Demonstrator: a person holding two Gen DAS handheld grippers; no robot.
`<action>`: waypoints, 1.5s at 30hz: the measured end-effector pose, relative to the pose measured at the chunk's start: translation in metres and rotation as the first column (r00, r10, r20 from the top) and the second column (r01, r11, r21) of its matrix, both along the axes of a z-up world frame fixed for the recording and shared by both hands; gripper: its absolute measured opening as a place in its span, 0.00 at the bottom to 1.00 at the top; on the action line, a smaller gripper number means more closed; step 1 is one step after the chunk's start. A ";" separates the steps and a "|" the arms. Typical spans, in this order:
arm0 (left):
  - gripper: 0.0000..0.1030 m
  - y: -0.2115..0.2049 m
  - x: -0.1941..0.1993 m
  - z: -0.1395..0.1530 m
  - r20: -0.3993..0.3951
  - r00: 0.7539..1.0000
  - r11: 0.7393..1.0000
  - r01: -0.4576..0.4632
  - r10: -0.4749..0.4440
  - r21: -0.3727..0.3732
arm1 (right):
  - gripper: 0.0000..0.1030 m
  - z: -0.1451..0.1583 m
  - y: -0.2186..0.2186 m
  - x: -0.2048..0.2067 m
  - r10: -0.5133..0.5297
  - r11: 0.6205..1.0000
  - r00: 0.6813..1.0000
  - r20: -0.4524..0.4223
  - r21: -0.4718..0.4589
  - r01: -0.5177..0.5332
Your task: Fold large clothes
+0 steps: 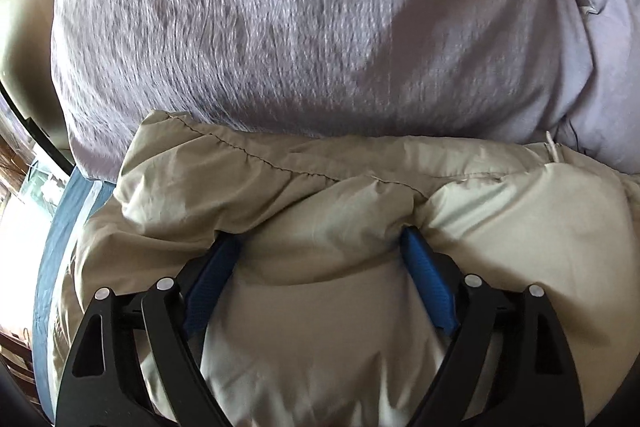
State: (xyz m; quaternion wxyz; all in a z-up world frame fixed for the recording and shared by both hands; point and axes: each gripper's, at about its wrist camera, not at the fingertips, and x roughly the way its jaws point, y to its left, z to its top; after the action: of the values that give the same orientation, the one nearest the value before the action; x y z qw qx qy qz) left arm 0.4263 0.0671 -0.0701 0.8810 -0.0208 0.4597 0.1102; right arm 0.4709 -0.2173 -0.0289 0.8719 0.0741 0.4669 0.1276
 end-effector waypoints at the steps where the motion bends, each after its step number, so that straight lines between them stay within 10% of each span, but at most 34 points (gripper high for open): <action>1: 0.85 0.001 -0.001 0.000 0.003 1.000 1.000 -0.001 0.001 -0.003 | 0.46 0.002 -0.009 -0.003 -0.014 1.000 1.000 0.011 0.005 0.014; 12: 0.90 0.017 0.010 -0.021 0.018 1.000 1.000 0.009 -0.009 -0.015 | 0.55 0.024 -0.042 -0.022 -0.088 0.996 0.979 0.183 0.009 0.088; 18: 0.93 0.024 0.014 -0.034 0.019 1.000 1.000 0.005 -0.004 -0.015 | 0.55 -0.005 -0.061 -0.005 -0.170 0.967 0.979 0.109 -0.176 0.187; 45: 0.97 0.036 0.022 -0.067 0.045 0.999 0.999 -0.013 0.015 -0.046 | 0.67 -0.076 -0.049 0.017 -0.211 0.945 0.971 0.108 -0.233 0.231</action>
State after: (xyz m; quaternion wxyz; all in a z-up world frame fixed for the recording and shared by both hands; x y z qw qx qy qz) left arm 0.4487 0.1029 -0.1367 0.8897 -0.0466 0.4418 0.1053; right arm 0.4878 -0.2663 -0.1054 0.9015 0.0132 0.4317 -0.0266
